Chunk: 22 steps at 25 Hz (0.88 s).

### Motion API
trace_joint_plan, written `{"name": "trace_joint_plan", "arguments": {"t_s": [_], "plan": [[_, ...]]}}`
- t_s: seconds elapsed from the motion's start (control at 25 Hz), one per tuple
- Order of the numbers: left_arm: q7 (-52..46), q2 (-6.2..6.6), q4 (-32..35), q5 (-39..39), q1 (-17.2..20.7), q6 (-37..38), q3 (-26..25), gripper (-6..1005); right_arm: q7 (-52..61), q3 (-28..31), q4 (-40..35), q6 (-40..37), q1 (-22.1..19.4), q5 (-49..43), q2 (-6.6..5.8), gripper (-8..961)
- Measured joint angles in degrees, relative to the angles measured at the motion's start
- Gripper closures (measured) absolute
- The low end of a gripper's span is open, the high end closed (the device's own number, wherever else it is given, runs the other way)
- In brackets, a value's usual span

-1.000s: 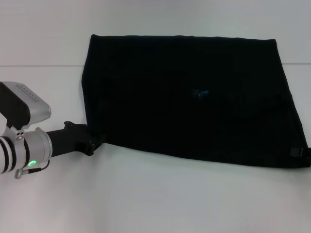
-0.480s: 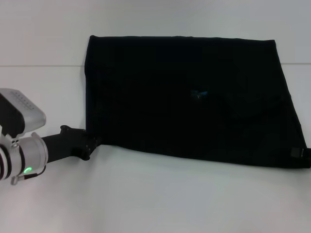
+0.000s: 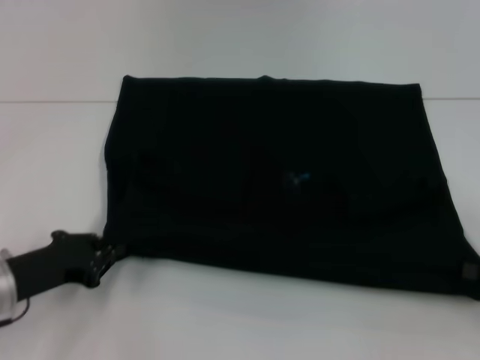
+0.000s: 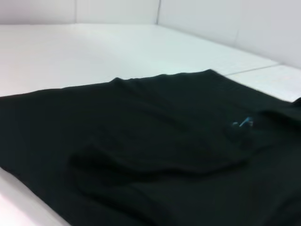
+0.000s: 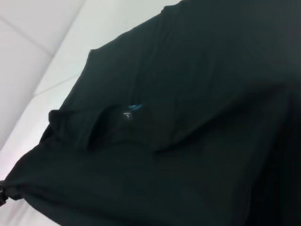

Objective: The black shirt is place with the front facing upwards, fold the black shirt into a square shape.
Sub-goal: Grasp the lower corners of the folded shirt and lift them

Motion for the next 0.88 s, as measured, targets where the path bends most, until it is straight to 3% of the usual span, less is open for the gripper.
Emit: {"name": "trace_joint_plan", "arguments": {"t_s": [0.52, 0.88], "plan": [[-0.2, 2.28, 5.2, 3.6, 10.0, 22.9, -1.1, 927, -2.3, -0.4, -0.7, -8.4, -4.6, -3.1, -1.21, 899], [-0.3, 3.29, 6.0, 13.4, 10.7, 32.7, -9.4, 929, -3.8, -0.2, -0.7, -14.4, -4.5, -9.4, -1.72, 899]]}}
